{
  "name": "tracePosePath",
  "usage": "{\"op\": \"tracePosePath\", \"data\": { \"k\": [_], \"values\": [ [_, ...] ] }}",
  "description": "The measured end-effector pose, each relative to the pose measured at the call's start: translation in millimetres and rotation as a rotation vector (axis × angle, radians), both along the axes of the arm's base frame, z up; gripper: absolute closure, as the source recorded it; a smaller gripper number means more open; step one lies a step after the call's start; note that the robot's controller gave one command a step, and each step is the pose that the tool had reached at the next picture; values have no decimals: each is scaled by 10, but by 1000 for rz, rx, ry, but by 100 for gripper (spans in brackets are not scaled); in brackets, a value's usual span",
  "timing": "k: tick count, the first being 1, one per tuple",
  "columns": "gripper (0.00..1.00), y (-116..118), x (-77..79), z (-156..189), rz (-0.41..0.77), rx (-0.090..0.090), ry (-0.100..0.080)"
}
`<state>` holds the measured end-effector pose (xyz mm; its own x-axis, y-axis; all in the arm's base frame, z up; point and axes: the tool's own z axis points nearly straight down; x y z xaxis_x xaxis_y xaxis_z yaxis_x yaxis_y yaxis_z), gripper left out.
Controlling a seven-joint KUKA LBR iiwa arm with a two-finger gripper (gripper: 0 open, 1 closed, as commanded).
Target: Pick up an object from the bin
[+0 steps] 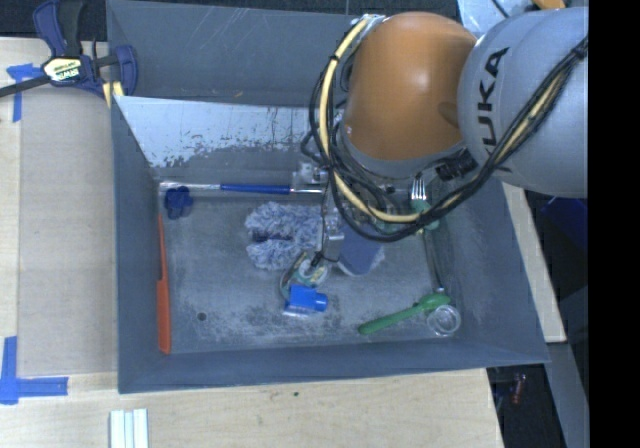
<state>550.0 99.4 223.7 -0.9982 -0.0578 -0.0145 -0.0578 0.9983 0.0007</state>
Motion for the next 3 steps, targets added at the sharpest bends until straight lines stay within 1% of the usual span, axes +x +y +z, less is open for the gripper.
{"op": "tracePosePath", "data": {
  "k": [1, 2, 3],
  "values": [
    [0, 101, 220, 648, 102, 3, -6],
    [0, 258, 167, -394, 167, -2, 1],
    [0, 450, 493, -188, 412, -2, -19]
  ]
}}
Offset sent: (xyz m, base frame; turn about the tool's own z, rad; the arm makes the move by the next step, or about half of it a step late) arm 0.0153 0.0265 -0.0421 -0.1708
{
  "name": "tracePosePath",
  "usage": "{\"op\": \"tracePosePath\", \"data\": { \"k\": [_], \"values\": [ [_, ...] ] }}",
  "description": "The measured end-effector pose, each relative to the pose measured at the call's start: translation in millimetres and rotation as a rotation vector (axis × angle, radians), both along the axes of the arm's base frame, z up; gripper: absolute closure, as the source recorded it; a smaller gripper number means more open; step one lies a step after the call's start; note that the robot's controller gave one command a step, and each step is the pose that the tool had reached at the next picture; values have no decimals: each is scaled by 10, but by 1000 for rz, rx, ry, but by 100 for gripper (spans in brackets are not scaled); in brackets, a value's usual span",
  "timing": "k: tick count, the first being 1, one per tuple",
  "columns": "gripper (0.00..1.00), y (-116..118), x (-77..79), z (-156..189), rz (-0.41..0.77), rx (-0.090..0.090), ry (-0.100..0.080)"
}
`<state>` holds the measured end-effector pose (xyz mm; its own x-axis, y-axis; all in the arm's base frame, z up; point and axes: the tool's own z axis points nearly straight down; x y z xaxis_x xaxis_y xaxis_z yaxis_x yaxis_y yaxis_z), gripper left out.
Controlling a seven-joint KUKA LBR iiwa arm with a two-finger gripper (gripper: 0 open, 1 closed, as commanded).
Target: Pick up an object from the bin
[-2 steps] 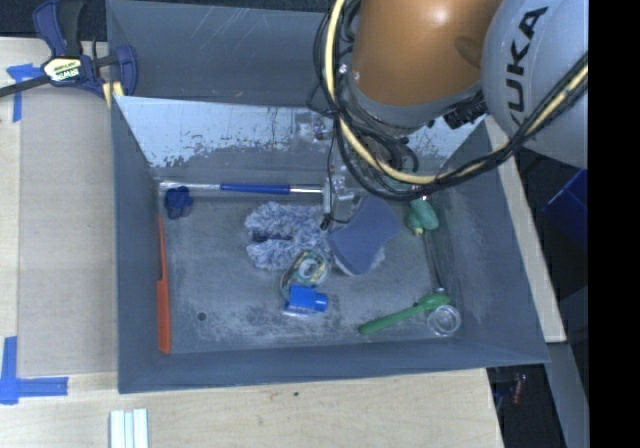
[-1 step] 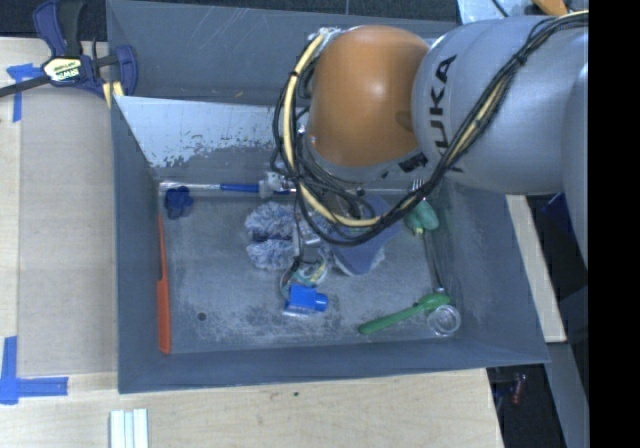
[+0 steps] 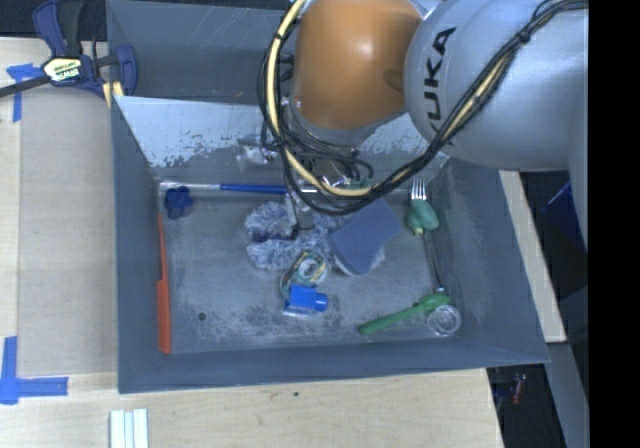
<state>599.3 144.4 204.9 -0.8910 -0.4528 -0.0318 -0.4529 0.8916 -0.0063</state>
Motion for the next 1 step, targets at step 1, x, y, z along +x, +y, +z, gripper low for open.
{"op": "tracePosePath", "data": {
  "k": [1],
  "values": [
    [0, -619, -174, -881, 10, -10, 29]
  ]
}}
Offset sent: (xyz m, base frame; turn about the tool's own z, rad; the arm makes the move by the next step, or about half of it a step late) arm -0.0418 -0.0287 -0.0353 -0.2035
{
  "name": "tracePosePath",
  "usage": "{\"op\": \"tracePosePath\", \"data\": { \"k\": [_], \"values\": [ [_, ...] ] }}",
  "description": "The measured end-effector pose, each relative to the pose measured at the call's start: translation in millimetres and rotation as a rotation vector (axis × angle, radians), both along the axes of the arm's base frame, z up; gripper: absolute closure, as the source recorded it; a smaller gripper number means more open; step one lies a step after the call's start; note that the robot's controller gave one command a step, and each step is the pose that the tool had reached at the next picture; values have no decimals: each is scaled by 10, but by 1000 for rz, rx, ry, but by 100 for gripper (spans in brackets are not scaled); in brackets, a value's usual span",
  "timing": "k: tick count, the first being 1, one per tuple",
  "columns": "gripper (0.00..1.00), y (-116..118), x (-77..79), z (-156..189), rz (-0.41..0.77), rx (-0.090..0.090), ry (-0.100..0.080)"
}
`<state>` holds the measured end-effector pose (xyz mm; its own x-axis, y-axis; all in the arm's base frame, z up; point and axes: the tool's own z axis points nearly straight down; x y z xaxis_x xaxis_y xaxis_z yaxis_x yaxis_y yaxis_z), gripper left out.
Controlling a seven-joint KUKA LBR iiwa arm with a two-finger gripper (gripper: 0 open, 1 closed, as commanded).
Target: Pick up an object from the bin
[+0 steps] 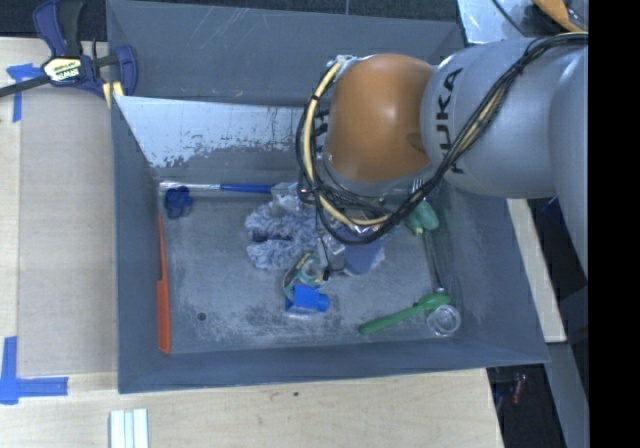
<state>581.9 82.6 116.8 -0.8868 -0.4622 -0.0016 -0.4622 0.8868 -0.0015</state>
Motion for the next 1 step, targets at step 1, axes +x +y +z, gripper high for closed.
{"op": "tracePosePath", "data": {
  "k": [1],
  "values": [
    [0, 48, -2, 70, 17, 3, -8]
  ]
}}
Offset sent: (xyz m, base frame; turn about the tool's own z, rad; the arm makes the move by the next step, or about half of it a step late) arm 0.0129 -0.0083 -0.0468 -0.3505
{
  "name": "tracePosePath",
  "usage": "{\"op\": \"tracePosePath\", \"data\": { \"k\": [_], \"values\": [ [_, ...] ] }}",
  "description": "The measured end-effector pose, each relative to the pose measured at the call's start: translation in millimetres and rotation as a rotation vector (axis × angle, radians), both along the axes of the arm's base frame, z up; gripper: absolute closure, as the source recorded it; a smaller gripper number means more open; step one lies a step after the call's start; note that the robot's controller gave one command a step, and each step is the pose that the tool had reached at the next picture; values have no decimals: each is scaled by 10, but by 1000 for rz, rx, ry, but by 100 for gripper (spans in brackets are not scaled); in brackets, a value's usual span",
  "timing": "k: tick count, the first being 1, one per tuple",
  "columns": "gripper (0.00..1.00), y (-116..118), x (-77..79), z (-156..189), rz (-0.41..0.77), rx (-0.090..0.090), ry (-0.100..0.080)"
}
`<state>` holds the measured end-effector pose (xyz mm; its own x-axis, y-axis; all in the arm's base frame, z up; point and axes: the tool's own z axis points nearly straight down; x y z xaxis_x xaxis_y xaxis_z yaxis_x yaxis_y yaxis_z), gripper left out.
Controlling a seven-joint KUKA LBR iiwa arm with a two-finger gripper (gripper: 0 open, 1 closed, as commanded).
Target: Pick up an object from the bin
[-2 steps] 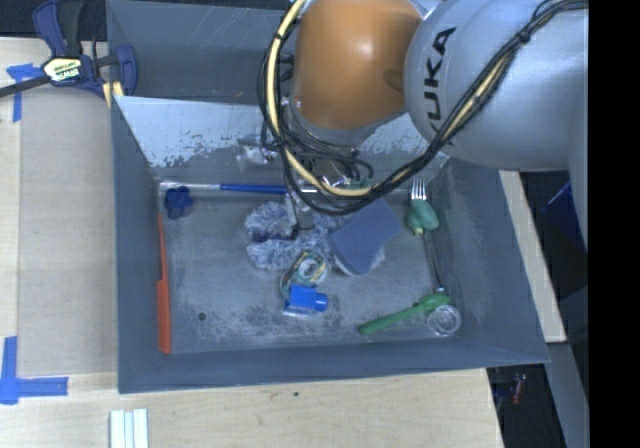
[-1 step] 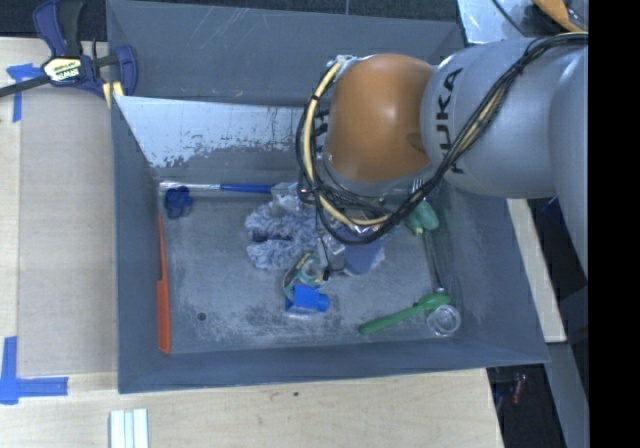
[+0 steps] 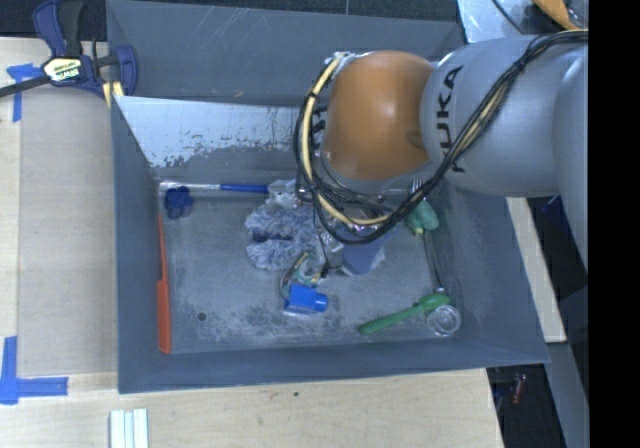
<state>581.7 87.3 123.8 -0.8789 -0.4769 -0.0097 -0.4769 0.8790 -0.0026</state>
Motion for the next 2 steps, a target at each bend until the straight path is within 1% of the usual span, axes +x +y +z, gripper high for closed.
{"op": "tracePosePath", "data": {
  "k": [1, 2],
  "values": [
    [100, -111, 162, -480, 330, -1, -5],
    [100, -112, 162, -480, 329, -1, -4]
  ]
}}
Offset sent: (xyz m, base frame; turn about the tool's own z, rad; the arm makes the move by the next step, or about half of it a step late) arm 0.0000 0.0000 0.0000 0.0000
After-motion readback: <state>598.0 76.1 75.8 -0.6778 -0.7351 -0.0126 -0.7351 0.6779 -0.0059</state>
